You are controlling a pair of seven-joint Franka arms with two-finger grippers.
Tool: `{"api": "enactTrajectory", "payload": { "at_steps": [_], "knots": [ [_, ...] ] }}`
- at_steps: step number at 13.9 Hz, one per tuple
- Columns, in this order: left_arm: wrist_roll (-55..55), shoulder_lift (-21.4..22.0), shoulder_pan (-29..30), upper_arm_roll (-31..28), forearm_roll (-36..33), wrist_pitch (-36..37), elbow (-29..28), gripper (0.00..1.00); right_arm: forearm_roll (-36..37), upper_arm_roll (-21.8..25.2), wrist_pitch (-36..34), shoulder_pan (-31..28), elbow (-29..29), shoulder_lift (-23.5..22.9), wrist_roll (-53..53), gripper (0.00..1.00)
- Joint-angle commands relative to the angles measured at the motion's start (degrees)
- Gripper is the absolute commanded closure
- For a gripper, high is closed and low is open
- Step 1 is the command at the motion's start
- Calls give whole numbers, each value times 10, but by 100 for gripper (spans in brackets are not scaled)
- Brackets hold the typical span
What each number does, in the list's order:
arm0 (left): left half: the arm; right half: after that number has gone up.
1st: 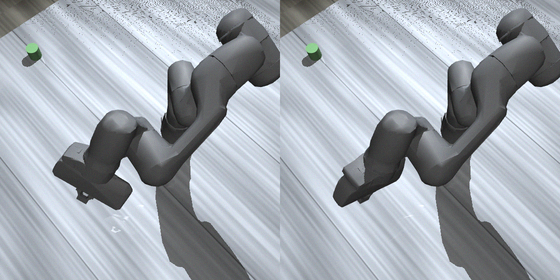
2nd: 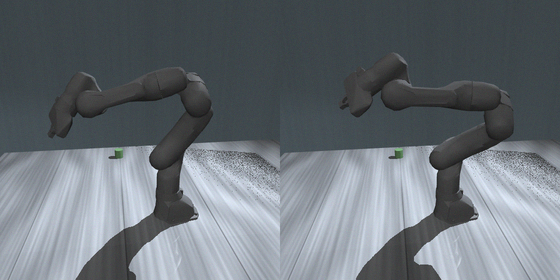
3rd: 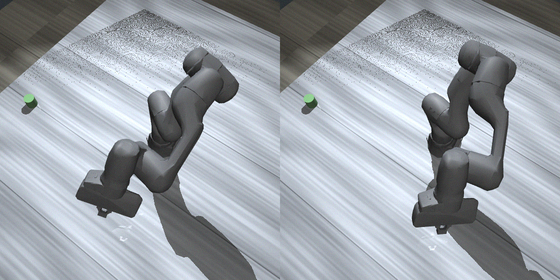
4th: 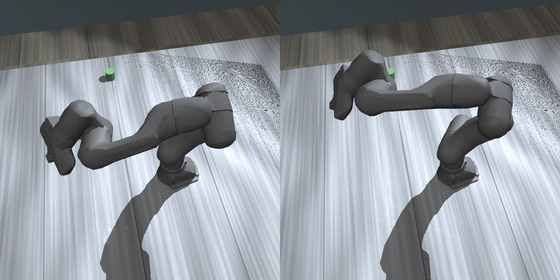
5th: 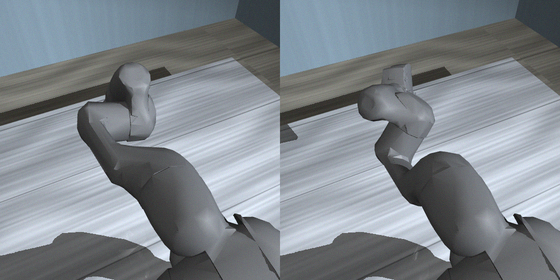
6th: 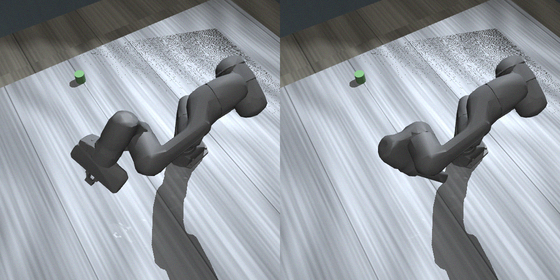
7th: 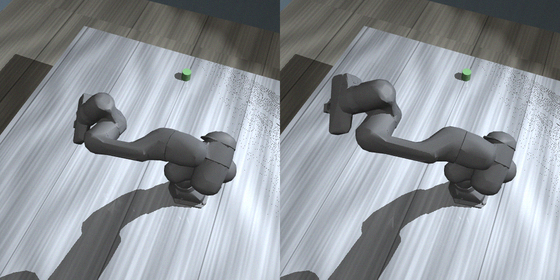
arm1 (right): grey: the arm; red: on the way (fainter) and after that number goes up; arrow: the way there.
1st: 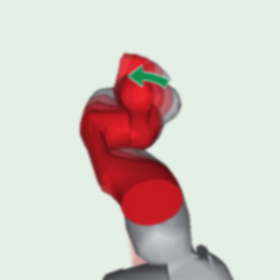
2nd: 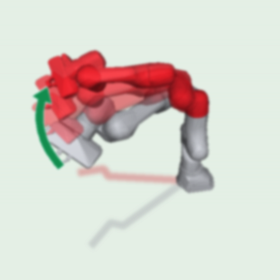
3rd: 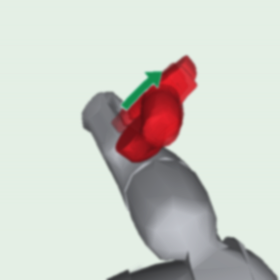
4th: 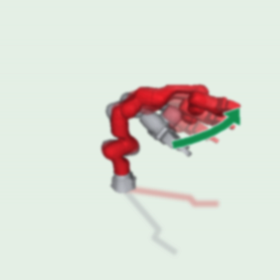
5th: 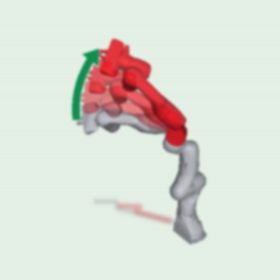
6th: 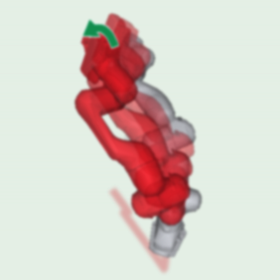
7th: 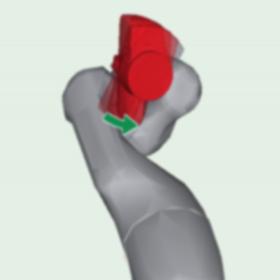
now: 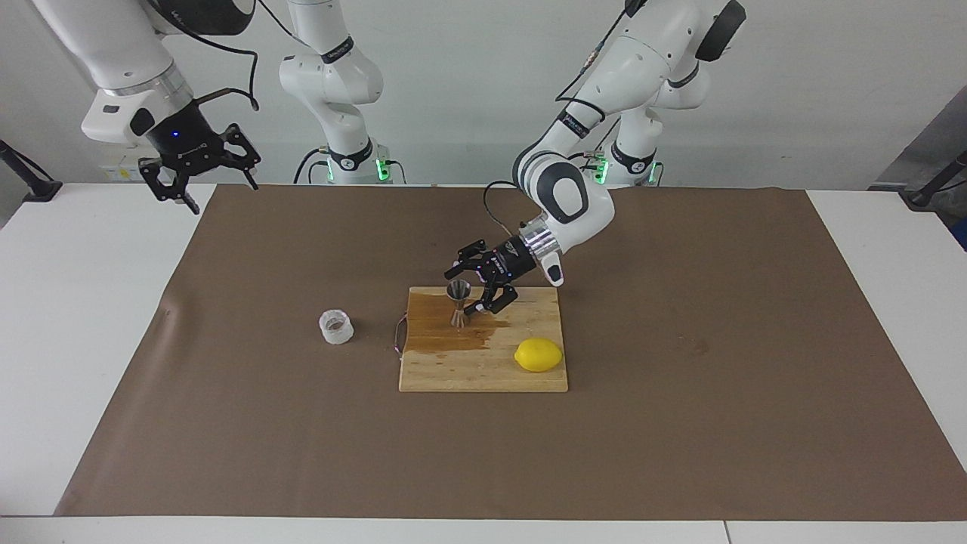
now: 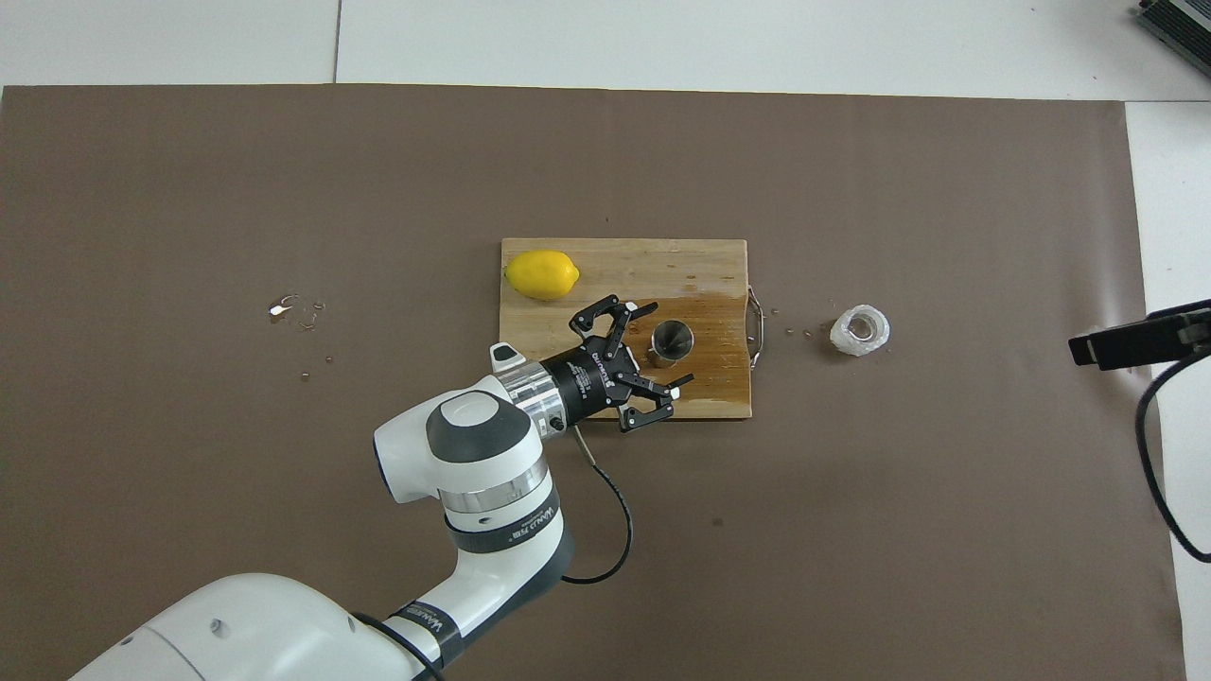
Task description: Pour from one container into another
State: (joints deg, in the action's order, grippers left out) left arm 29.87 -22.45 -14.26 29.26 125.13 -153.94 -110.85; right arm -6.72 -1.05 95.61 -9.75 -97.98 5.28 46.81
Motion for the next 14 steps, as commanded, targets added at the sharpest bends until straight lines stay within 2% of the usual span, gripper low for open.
{"api": "enactTrajectory", "payload": {
  "at_steps": [1, 5, 7, 9, 11, 14],
  "knots": [
    [1, 5, -10, -3, -6, -10, 11, 0, -37, -5, 63, -33, -48, 12, 161, 0],
    [8, 46, 13, 6, -7, 29, 8, 0, -46, -5, 92, -47, -50, -10, 335, 0],
    [8, 62, 29, 5, -27, 60, 12, 0, -96, -5, 85, -69, -54, -45, 399, 0],
    [8, 78, 50, 5, -106, 79, 13, 0, -137, -6, 90, -72, -55, -79, 469, 0],
    [9, 90, 68, 3, -138, 108, 10, 0, -200, -6, 89, -77, -55, -127, 525, 0],
    [11, 97, 91, 2, -255, 136, 11, 0, -228, -13, 131, -71, -51, -190, 642, 0]
  ]
}}
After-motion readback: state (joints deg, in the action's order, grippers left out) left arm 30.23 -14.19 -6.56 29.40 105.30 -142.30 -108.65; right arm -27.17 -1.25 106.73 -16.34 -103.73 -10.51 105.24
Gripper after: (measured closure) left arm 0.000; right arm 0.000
